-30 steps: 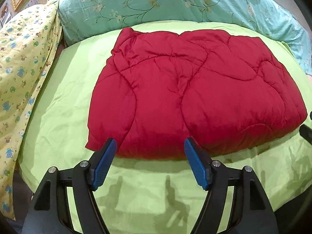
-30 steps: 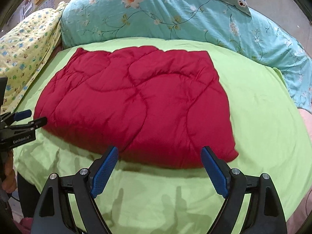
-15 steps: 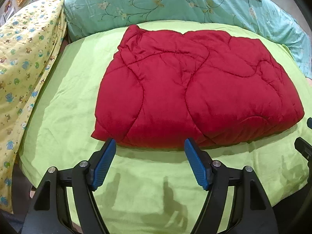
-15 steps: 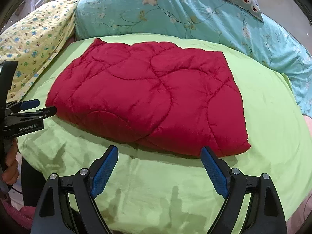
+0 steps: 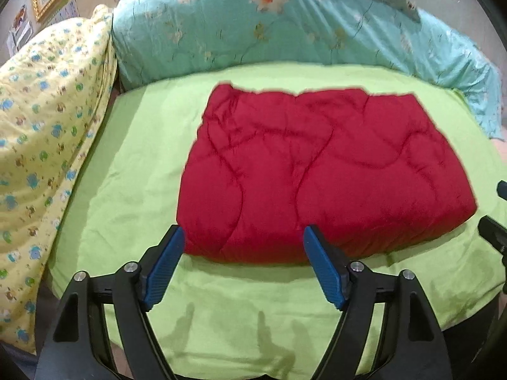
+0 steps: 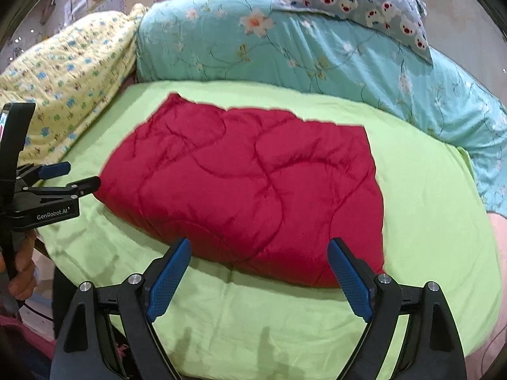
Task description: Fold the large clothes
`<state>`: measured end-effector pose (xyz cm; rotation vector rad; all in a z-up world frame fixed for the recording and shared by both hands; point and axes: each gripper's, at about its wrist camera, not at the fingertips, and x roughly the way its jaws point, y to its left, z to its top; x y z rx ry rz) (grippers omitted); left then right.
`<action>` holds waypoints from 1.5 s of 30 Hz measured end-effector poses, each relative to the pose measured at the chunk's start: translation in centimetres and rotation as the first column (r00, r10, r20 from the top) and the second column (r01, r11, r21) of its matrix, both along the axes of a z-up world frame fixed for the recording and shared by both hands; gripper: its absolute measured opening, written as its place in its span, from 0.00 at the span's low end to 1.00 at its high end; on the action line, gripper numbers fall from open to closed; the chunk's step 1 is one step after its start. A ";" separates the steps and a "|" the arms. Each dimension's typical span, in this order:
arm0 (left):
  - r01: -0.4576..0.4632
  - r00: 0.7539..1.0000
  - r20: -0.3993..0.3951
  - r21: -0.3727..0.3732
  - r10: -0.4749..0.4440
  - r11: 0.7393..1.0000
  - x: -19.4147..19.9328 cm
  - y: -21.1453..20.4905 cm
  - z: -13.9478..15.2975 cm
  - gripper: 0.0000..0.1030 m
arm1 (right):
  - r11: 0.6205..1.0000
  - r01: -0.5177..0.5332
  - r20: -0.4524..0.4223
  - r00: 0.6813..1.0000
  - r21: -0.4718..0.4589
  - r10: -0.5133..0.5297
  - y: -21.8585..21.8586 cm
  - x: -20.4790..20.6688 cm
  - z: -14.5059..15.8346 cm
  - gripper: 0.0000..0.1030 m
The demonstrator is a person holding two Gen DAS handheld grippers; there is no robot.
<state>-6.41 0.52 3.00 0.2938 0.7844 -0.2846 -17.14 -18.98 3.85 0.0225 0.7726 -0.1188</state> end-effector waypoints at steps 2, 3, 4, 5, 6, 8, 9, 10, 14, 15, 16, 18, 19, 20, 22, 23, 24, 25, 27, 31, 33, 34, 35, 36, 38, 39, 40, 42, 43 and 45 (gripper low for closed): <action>0.008 0.999 0.035 0.020 -0.009 1.000 -0.2 -0.5 0.6 0.85 | 1.000 -0.007 -0.004 1.000 0.004 0.007 0.0 0.4 0.1 0.98; 0.010 0.999 0.044 0.037 -0.012 0.999 -0.1 -0.9 0.5 0.85 | 1.000 -0.008 -0.010 1.000 -0.003 0.008 0.0 0.8 -0.2 0.98; 0.010 0.999 0.045 0.048 -0.012 0.999 0.1 -1.1 0.2 0.85 | 1.000 -0.005 -0.024 1.000 -0.008 0.005 -0.1 1.4 -0.6 0.98; 0.008 0.999 0.030 0.067 -0.010 0.998 0.6 -1.5 -0.4 0.85 | 1.000 0.000 -0.043 0.999 -0.005 -0.001 -0.3 1.9 -1.2 0.98; 0.008 1.000 0.013 0.076 -0.009 0.997 1.0 -1.7 -0.9 0.85 | 1.000 0.003 -0.057 0.998 0.004 -0.003 -0.5 2.3 -1.6 0.98; 0.009 1.000 -0.024 0.081 -0.007 0.997 1.9 -2.2 -1.9 0.85 | 1.000 0.009 -0.077 0.997 0.026 -0.007 -0.8 3.1 -2.3 0.98; 0.006 1.000 -0.031 0.085 -0.003 0.996 2.2 -2.4 -2.2 0.85 | 0.999 0.010 -0.086 0.996 0.036 -0.007 -1.1 3.6 -2.7 0.98; 0.003 0.999 -0.039 0.092 0.001 0.996 2.6 -2.6 -2.6 0.85 | 0.999 0.015 -0.094 0.996 0.040 -0.011 -1.2 3.9 -3.0 0.98; -0.006 0.998 -0.057 0.103 0.012 0.995 3.8 -3.6 -3.2 0.85 | 0.998 0.029 -0.105 0.994 0.051 -0.024 -1.9 4.9 -3.5 0.98; -0.007 0.998 -0.062 0.100 0.014 0.995 4.0 -3.7 -3.3 0.85 | 0.998 0.032 -0.106 0.994 0.054 -0.027 -2.1 5.2 -3.6 0.98; -0.007 0.998 -0.067 0.095 0.013 0.995 4.1 -3.9 -3.3 0.85 | 0.998 0.035 -0.110 0.994 0.058 -0.029 -2.3 5.5 -3.9 0.98; 0.000 0.996 -0.084 0.088 0.008 0.996 4.4 -4.1 -3.6 0.85 | 0.997 0.047 -0.134 0.990 0.068 -0.038 -2.9 6.2 -4.8 0.98; 0.009 0.996 -0.092 0.079 -0.001 0.997 4.6 -4.2 -3.8 0.85 | 0.996 0.054 -0.145 0.988 0.074 -0.043 -3.3 6.5 -5.4 0.98; 0.015 0.995 -0.097 0.074 -0.008 0.997 4.8 -4.2 -4.1 0.85 | 0.995 0.059 -0.155 0.987 0.082 -0.046 -3.6 6.8 -5.8 0.98; 0.017 0.994 -0.109 0.078 -0.009 0.997 5.4 -4.3 -4.9 0.85 | 0.990 0.077 -0.181 0.982 0.115 -0.055 -4.5 7.6 -7.1 0.98; 0.011 0.993 -0.117 0.080 -0.002 0.997 5.9 -4.3 -5.3 0.85 | 0.987 0.089 -0.195 0.979 0.136 -0.061 -5.0 8.2 -7.8 0.98; 0.008 0.992 -0.125 0.076 0.002 0.997 6.3 -4.3 -5.5 0.85 | 0.985 0.094 -0.196 0.978 0.145 -0.064 -5.2 8.5 -8.1 0.98; 0.008 0.991 -0.135 0.054 -0.001 0.998 6.9 -4.2 -5.7 0.85 | 0.984 0.098 -0.190 0.979 0.149 -0.068 -5.4 8.7 -8.2 0.98; 0.010 0.989 -0.145 0.029 -0.006 1.000 7.7 -4.2 -6.1 0.85 | 0.984 0.110 -0.181 0.980 0.137 -0.084 -5.8 9.4 -8.5 0.98; 0.000 0.981 -0.192 0.014 0.003 1.000 10.1 -4.3 -7.9 0.89 | 0.983 0.134 -0.192 0.975 0.127 -0.108 -6.8 10.9 -9.4 1.00; -0.005 0.982 -0.188 0.014 0.007 1.000 10.6 -4.5 -8.1 0.95 | 0.981 0.148 -0.189 0.974 0.122 -0.124 -7.4 11.5 -9.9 1.00; -0.005 0.983 -0.182 0.021 0.008 1.000 10.9 -4.7 -8.3 0.96 | 0.981 0.151 -0.187 0.974 0.118 -0.128 -7.6 11.6 -10.0 1.00; -0.006 0.984 -0.180 0.023 0.010 1.000 11.2 -4.8 -8.3 0.98 | 0.981 0.158 -0.184 0.973 0.110 -0.136 -7.8 12.0 -10.0 1.00; -0.007 0.984 -0.180 0.025 0.012 1.000 11.5 -4.9 -8.4 0.99 | 0.981 0.166 -0.178 0.973 0.103 -0.146 -7.9 12.2 -9.9 1.00; -0.007 0.984 -0.178 0.028 0.012 1.000 12.0 -5.1 -8.5 1.00 | 0.979 0.176 -0.161 0.974 0.102 -0.159 -8.3 12.4 -9.3 1.00; -0.007 0.984 -0.176 0.029 0.012 1.000 12.2 -5.2 -8.5 1.00 | 0.977 0.185 -0.157 0.973 0.109 -0.167 -8.7 12.5 -9.2 1.00; -0.007 0.985 -0.172 0.030 0.012 1.000 12.4 -5.3 -8.6 1.00 | 0.975 0.191 -0.157 0.972 0.115 -0.172 -8.9 12.7 -9.4 1.00; -0.007 0.986 -0.167 0.028 0.012 1.000 12.6 -5.4 -8.7 1.00 | 0.975 0.196 -0.157 0.971 0.101 -0.179 -9.3 13.0 -10.2 1.00; -0.007 0.986 -0.165 0.027 0.011 1.000 12.7 -5.4 -8.8 1.00 | 0.975 0.200 -0.156 0.971 0.101 -0.183 -9.5 12.8 -10.6 1.00; -0.007 0.987 -0.161 0.030 0.012 1.000 12.8 -5.5 -8.8 1.00 | 0.971 0.215 -0.157 0.968 0.102 -0.197 -9.5 13.0 -10.8 1.00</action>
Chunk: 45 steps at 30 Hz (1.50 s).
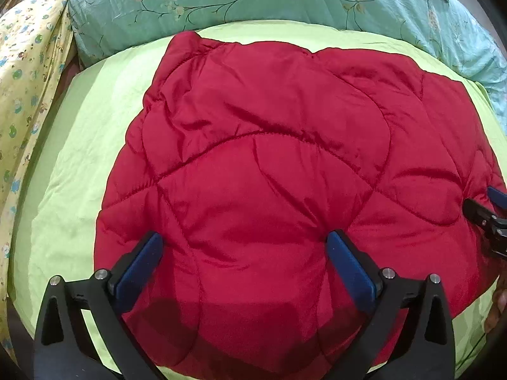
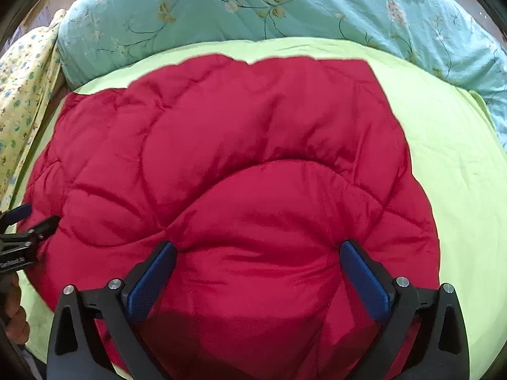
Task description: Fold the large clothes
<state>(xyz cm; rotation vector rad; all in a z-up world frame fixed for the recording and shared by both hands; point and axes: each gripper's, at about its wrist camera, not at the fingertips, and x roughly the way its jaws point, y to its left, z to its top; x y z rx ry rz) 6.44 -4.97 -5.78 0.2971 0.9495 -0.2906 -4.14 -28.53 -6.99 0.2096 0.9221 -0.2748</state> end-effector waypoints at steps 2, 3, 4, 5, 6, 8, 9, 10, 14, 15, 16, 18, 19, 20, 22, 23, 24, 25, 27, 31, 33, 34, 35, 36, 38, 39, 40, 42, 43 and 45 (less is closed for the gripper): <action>0.000 1.000 0.006 0.008 0.000 1.000 -0.1 -0.1 0.2 1.00 | 1.000 0.002 -0.005 1.000 -0.007 -0.002 0.2 0.0 0.3 1.00; 0.001 1.000 0.010 0.009 -0.001 1.000 -0.2 -0.1 0.3 1.00 | 1.000 0.003 -0.004 1.000 -0.005 -0.003 0.3 -0.1 0.6 1.00; 0.004 1.000 0.015 0.010 -0.004 1.000 -0.4 0.0 0.5 1.00 | 1.000 0.005 -0.003 1.000 -0.001 -0.005 0.4 -0.4 1.0 1.00; 0.005 1.000 0.018 0.013 -0.005 1.000 -0.7 0.1 0.7 1.00 | 1.000 0.005 0.000 1.000 0.003 -0.005 0.5 -0.5 1.3 1.00; 0.006 1.000 0.019 0.015 -0.006 1.000 -0.9 0.1 0.9 1.00 | 1.000 0.001 0.011 1.000 0.014 -0.001 0.7 -1.2 1.9 0.99; 0.004 1.000 0.025 0.018 -0.004 1.000 -1.9 0.4 1.5 1.00 | 0.999 -0.012 0.025 1.000 0.037 0.011 0.9 -1.8 2.8 1.00; 0.004 1.000 0.029 0.021 -0.004 1.000 -2.4 0.5 1.7 1.00 | 0.999 -0.025 0.035 0.999 0.046 0.024 1.4 -2.4 3.4 1.00; 0.004 0.999 0.037 0.023 -0.005 1.000 -3.2 0.6 2.1 1.00 | 0.998 -0.037 0.040 0.999 0.044 0.035 2.0 -2.9 3.9 1.00; 0.008 0.999 0.045 0.014 -0.009 1.000 -5.6 1.3 2.7 1.00 | 0.994 -0.103 0.050 0.993 0.024 0.102 4.4 -5.6 5.5 1.00; 0.010 0.999 0.044 0.013 -0.010 1.000 -6.1 1.4 2.9 1.00 | 0.993 -0.112 0.047 0.993 0.024 0.111 4.7 -6.1 5.6 1.00; 0.006 0.999 0.043 0.016 -0.006 1.000 -6.6 1.6 2.9 1.00 | 0.992 -0.121 0.039 0.992 0.025 0.120 5.2 -6.7 5.7 1.00; 0.009 0.999 0.038 0.010 -0.010 1.000 -7.7 1.9 3.2 1.00 | 0.990 -0.137 0.025 0.990 0.025 0.136 5.9 -7.6 5.7 1.00; 0.012 0.999 0.035 0.003 -0.012 1.000 -8.2 2.1 3.5 1.00 | 0.990 -0.141 0.017 0.990 0.022 0.141 6.3 -8.2 5.9 1.00; 0.015 0.999 0.035 -0.002 -0.015 1.000 -8.6 2.1 3.8 1.00 | 0.989 -0.145 0.014 0.989 0.022 0.145 6.4 -8.6 6.0 1.00; 0.027 0.999 0.041 -0.011 -0.027 1.000 -9.2 2.3 4.3 1.00 | 0.987 -0.156 0.015 0.988 0.031 0.156 7.0 -9.4 6.4 1.00; 0.036 0.998 0.049 -0.015 -0.035 0.999 -9.8 2.3 4.7 1.00 | 0.987 -0.161 0.017 0.987 0.031 0.160 7.4 -9.7 6.6 1.00; 0.046 0.997 0.058 -0.021 -0.045 0.999 -10.3 2.4 5.2 1.00 | 0.985 -0.168 0.019 0.986 0.025 0.168 7.8 -10.1 6.9 1.00; 0.053 0.997 0.064 -0.024 -0.051 0.998 -10.5 2.4 5.5 1.00 | 0.985 -0.171 0.021 0.985 0.020 0.171 8.4 -10.6 7.0 1.00; 0.070 0.994 0.082 -0.031 -0.067 0.997 -11.4 2.4 6.4 1.00 | 0.983 -0.184 0.022 0.983 -0.003 0.184 9.0 -10.9 7.6 1.00; 0.080 0.991 0.109 -0.040 -0.075 0.996 -12.5 2.5 7.4 1.00 | 0.980 -0.200 0.032 0.979 -0.022 0.200 9.8 -11.2 8.5 1.00; 0.082 0.990 0.116 -0.040 -0.077 0.996 -12.7 2.5 7.7 1.00 | 0.978 -0.204 0.044 0.978 -0.033 0.205 10.1 -11.3 9.1 1.00; 0.081 0.990 0.121 -0.041 -0.076 0.996 -12.9 2.6 7.9 1.00 | 0.978 -0.207 0.049 0.977 -0.038 0.208 10.3 -11.3 9.5 1.00; 0.081 0.989 0.125 -0.041 -0.075 0.996 -12.9 2.6 8.1 1.00 | 0.977 -0.208 0.053 0.976 -0.040 0.210 10.3 -11.3 9.7 1.00; 0.081 0.989 0.129 -0.042 -0.075 0.996 -13.1 2.6 8.2 1.00 | 0.977 -0.209 0.058 0.976 -0.045 0.211 10.4 -11.3 10.0 1.00; 0.077 0.988 0.138 -0.042 -0.071 0.996 -13.1 2.7 8.4 1.00 | 0.977 -0.207 0.066 0.975 -0.054 0.211 10.5 -11.3 10.4 1.00; 0.074 0.988 0.141 -0.041 -0.067 0.996 -13.1 2.7 8.4 1.00 | 0.977 -0.207 0.069 0.975 -0.054 0.210 10.5 -11.3 10.4 1.00; 0.072 0.988 0.141 -0.042 -0.066 0.997 -13.2 2.7 8.4 1.00 | 0.977 -0.205 0.070 0.975 -0.055 0.209 10.5 -11.2 10.5 1.00; 0.070 0.988 0.138 -0.042 -0.063 0.997 -13.0 2.8 8.3 1.00 | 0.977 -0.204 0.071 0.976 -0.055 0.208 10.4 -11.1 10.5 1.00; 0.066 0.989 0.137 -0.040 -0.060 0.997 -13.0 2.8 8.3 1.00 | 0.977 -0.204 0.071 0.976 -0.054 0.208 10.4 -11.1 10.4 1.00; 0.062 0.989 0.137 -0.038 -0.056 0.997 -12.9 2.8 8.2 1.00 | 0.978 -0.202 0.067 0.976 -0.050 0.205 10.3 -11.0 10.2 1.00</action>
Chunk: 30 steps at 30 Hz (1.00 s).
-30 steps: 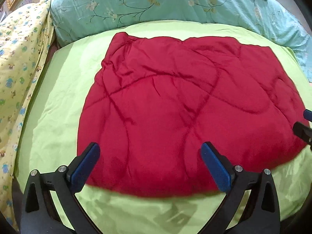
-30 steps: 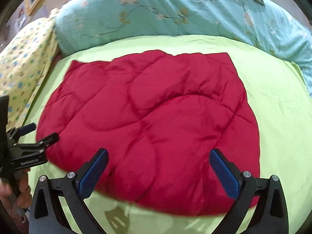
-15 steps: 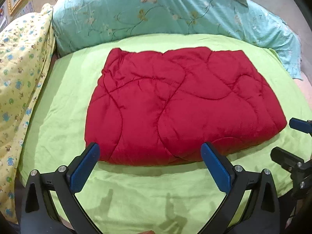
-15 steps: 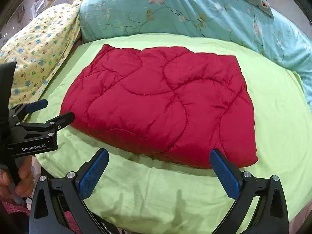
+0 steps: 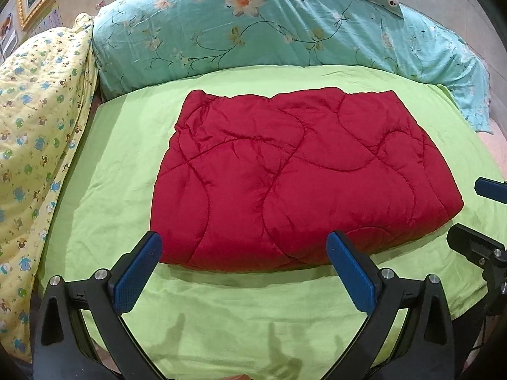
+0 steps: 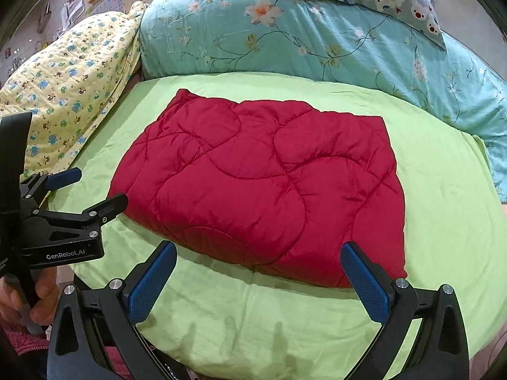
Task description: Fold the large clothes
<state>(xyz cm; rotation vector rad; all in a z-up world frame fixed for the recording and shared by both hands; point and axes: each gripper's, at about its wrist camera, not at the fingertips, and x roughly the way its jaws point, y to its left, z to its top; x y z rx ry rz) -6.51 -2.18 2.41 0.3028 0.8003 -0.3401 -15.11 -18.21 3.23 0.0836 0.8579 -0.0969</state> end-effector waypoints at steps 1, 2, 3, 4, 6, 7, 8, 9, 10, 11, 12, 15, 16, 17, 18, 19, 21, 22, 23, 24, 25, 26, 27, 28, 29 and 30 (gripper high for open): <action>-0.003 1.000 0.000 0.001 0.003 1.000 0.0 0.0 0.0 1.00 | 1.000 0.000 -0.002 1.000 0.002 0.000 0.0 0.1 -0.1 1.00; -0.005 1.000 0.000 0.001 0.005 1.000 0.1 0.1 -0.1 1.00 | 1.000 0.001 -0.005 1.000 0.003 0.000 -0.1 0.1 -0.2 1.00; -0.006 1.000 0.001 0.001 0.006 1.000 0.1 0.1 -0.1 1.00 | 1.000 0.001 -0.006 1.000 0.004 -0.001 -0.1 0.2 -0.2 1.00; -0.007 1.000 0.001 0.001 0.007 1.000 0.2 0.1 -0.1 1.00 | 1.000 0.001 -0.007 1.000 0.004 -0.001 0.0 0.2 -0.3 1.00; -0.011 1.000 0.004 0.001 0.011 1.000 0.2 0.2 -0.1 1.00 | 1.000 0.000 -0.008 1.000 0.005 0.000 0.0 0.3 -0.3 1.00; -0.012 1.000 0.004 0.002 0.012 1.000 0.3 0.2 -0.1 1.00 | 1.000 0.001 -0.007 1.000 0.004 -0.001 0.0 0.4 -0.3 1.00; -0.013 1.000 0.003 0.002 0.013 1.000 0.3 0.2 -0.1 1.00 | 1.000 0.002 -0.007 1.000 0.004 -0.002 0.0 0.4 -0.3 1.00; -0.014 1.000 0.003 0.002 0.014 1.000 0.4 0.2 -0.1 1.00 | 1.000 0.002 -0.007 1.000 0.005 -0.002 -0.1 0.5 -0.4 1.00; -0.016 1.000 0.003 0.002 0.016 1.000 0.4 0.2 -0.2 1.00 | 1.000 0.003 -0.007 1.000 0.006 -0.003 -0.1 0.6 -0.4 1.00; -0.017 1.000 0.002 0.003 0.017 1.000 0.5 0.2 -0.2 1.00 | 1.000 0.004 -0.008 1.000 0.005 -0.004 -0.1 0.6 -0.4 1.00; -0.018 1.000 0.002 0.003 0.018 1.000 0.6 0.2 -0.2 1.00 | 1.000 0.005 -0.009 1.000 0.006 -0.005 -0.1 0.7 -0.5 1.00; -0.022 1.000 0.001 0.004 0.022 1.000 0.7 0.3 -0.3 1.00 | 1.000 0.005 -0.013 1.000 0.008 -0.005 -0.2 1.0 -0.6 1.00; -0.023 1.000 0.000 0.005 0.023 1.000 0.8 0.3 -0.3 1.00 | 1.000 0.004 -0.015 1.000 0.008 -0.004 -0.2 1.0 -0.7 1.00; -0.023 1.000 -0.001 0.006 0.023 1.000 0.8 0.3 -0.4 1.00 | 1.000 0.004 -0.017 1.000 0.007 -0.004 -0.2 1.1 -0.8 1.00; -0.023 1.000 -0.003 0.006 0.023 1.000 0.9 0.3 -0.4 1.00 | 1.000 0.005 -0.019 1.000 0.005 -0.005 -0.3 1.2 -0.9 1.00; -0.025 1.000 -0.004 0.007 0.025 1.000 0.9 0.2 -0.5 1.00 | 1.000 0.006 -0.021 1.000 0.005 -0.006 -0.3 1.2 -1.0 1.00; -0.026 1.000 -0.004 0.008 0.026 1.000 0.9 0.2 -0.5 1.00 | 1.000 0.007 -0.024 1.000 0.009 -0.007 -0.3 1.3 -1.1 1.00; -0.026 1.000 -0.004 0.009 0.026 1.000 0.9 0.2 -0.5 1.00 | 1.000 0.007 -0.025 1.000 0.009 -0.006 -0.4 1.3 -1.1 1.00; -0.027 1.000 -0.004 0.009 0.027 1.000 0.9 0.2 -0.5 1.00 | 1.000 0.008 -0.025 1.000 0.009 -0.007 -0.4 1.3 -1.1 1.00; -0.027 1.000 -0.004 0.009 0.027 1.000 1.0 0.2 -0.5 1.00 | 1.000 0.010 -0.025 1.000 0.007 -0.009 -0.4 1.4 -1.2 1.00; -0.026 1.000 -0.004 0.009 0.026 1.000 1.0 0.3 -0.5 1.00 | 1.000 0.010 -0.025 1.000 0.005 -0.010 -0.5 1.4 -1.2 1.00; -0.026 1.000 -0.004 0.009 0.026 1.000 1.1 0.3 -0.5 1.00 | 1.000 0.011 -0.025 1.000 0.003 -0.011 -0.5 1.4 -1.2 1.00; -0.026 1.000 -0.004 0.010 0.026 1.000 1.1 0.3 -0.5 1.00 | 1.000 0.015 -0.025 1.000 0.000 -0.015 -0.5 1.5 -1.2 1.00; -0.026 1.000 -0.004 0.009 0.026 1.000 1.1 0.3 -0.5 1.00 | 1.000 0.017 -0.025 1.000 0.000 -0.017 -0.6 1.5 -1.2 1.00; -0.027 1.000 -0.005 0.010 0.027 1.000 1.1 0.3 -0.6 1.00 | 1.000 0.019 -0.025 0.999 -0.003 -0.019 -0.7 1.6 -1.3 1.00; -0.027 1.000 -0.007 0.009 0.027 1.000 1.2 0.4 -0.6 1.00 | 1.000 0.021 -0.026 0.999 -0.007 -0.021 -0.7 1.7 -1.3 1.00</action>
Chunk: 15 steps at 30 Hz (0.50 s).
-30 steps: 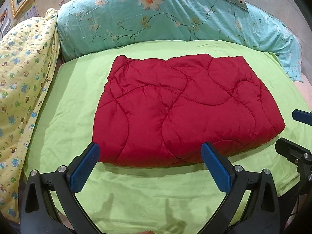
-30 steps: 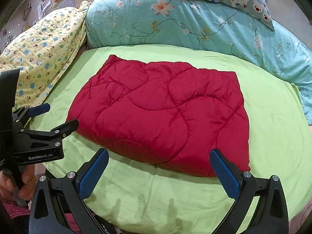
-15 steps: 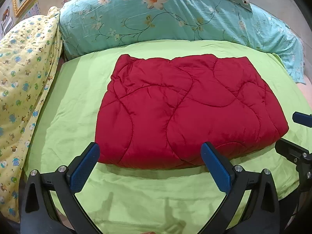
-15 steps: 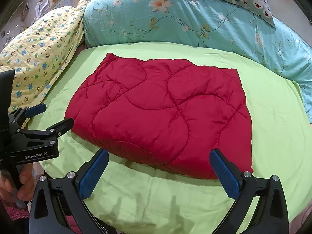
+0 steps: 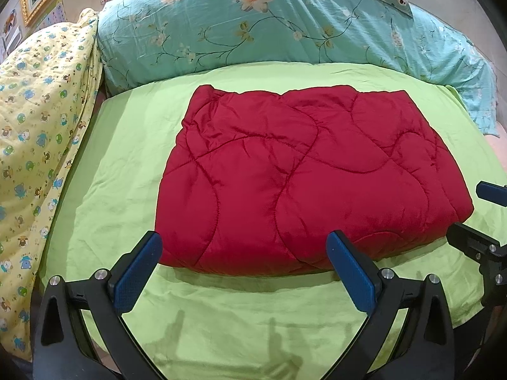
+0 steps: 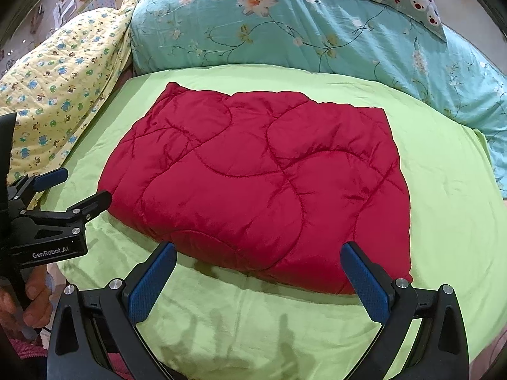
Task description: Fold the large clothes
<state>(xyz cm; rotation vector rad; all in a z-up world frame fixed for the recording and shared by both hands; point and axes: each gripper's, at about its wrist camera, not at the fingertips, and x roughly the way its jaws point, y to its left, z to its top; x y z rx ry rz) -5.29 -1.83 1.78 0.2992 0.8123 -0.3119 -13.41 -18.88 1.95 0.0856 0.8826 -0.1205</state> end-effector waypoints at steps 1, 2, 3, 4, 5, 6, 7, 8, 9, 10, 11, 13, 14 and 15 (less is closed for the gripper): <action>-0.002 1.000 -0.002 -0.001 0.002 1.000 0.0 0.0 -0.1 1.00 | 1.000 0.003 -0.001 1.000 -0.006 -0.003 0.0 0.1 0.0 1.00; -0.004 1.000 -0.004 -0.001 0.004 1.000 0.1 0.1 -0.2 1.00 | 1.000 0.005 -0.002 1.000 -0.013 -0.005 0.0 0.2 -0.1 1.00; -0.005 1.000 -0.007 -0.001 0.005 1.000 0.2 0.1 -0.3 1.00 | 1.000 0.007 -0.003 1.000 -0.021 -0.007 0.1 0.3 -0.1 1.00; -0.008 1.000 -0.010 0.001 0.008 1.000 0.3 0.1 -0.4 1.00 | 1.000 0.009 -0.003 1.000 -0.025 -0.009 0.0 0.4 -0.2 1.00; -0.010 1.000 -0.013 0.001 0.010 1.000 0.4 0.1 -0.5 1.00 | 1.000 0.011 -0.004 1.000 -0.029 -0.011 0.0 0.4 -0.2 1.00; -0.011 1.000 -0.016 0.002 0.011 1.000 0.4 0.1 -0.6 1.00 | 0.999 0.013 -0.005 1.000 -0.030 -0.013 0.0 0.5 -0.3 1.00; -0.011 1.000 -0.019 0.004 0.011 1.000 0.5 0.1 -0.6 1.00 | 0.999 0.015 -0.006 1.000 -0.028 -0.015 -0.1 0.6 -0.4 1.00; -0.012 1.000 -0.019 0.005 0.012 1.000 0.5 0.1 -0.7 1.00 | 1.000 0.017 -0.006 1.000 -0.027 -0.017 -0.1 0.6 -0.5 1.00; -0.013 1.000 -0.017 0.007 0.013 1.000 0.5 0.0 -0.7 1.00 | 0.999 0.019 -0.007 1.000 -0.026 -0.019 -0.2 0.6 -0.5 1.00; -0.014 1.000 -0.016 0.008 0.014 1.000 0.5 0.0 -0.7 1.00 | 0.999 0.021 -0.007 1.000 -0.026 -0.021 -0.2 0.7 -0.5 1.00; -0.014 1.000 -0.015 0.009 0.014 1.000 0.5 0.0 -0.7 1.00 | 0.999 0.023 -0.008 1.000 -0.028 -0.023 -0.3 0.7 -0.6 1.00; -0.014 1.000 -0.013 0.012 0.014 1.000 0.4 -0.1 -0.7 1.00 | 0.999 0.027 -0.007 1.000 -0.031 -0.027 -0.4 0.7 -0.6 1.00; -0.014 1.000 -0.013 0.014 0.014 1.000 0.4 -0.2 -0.7 1.00 | 0.999 0.031 -0.007 0.999 -0.035 -0.031 -0.5 0.7 -0.7 1.00; -0.012 1.000 -0.014 0.015 0.013 1.000 0.5 -0.2 -0.7 1.00 | 0.999 0.035 -0.007 0.999 -0.040 -0.036 -0.5 0.7 -0.7 1.00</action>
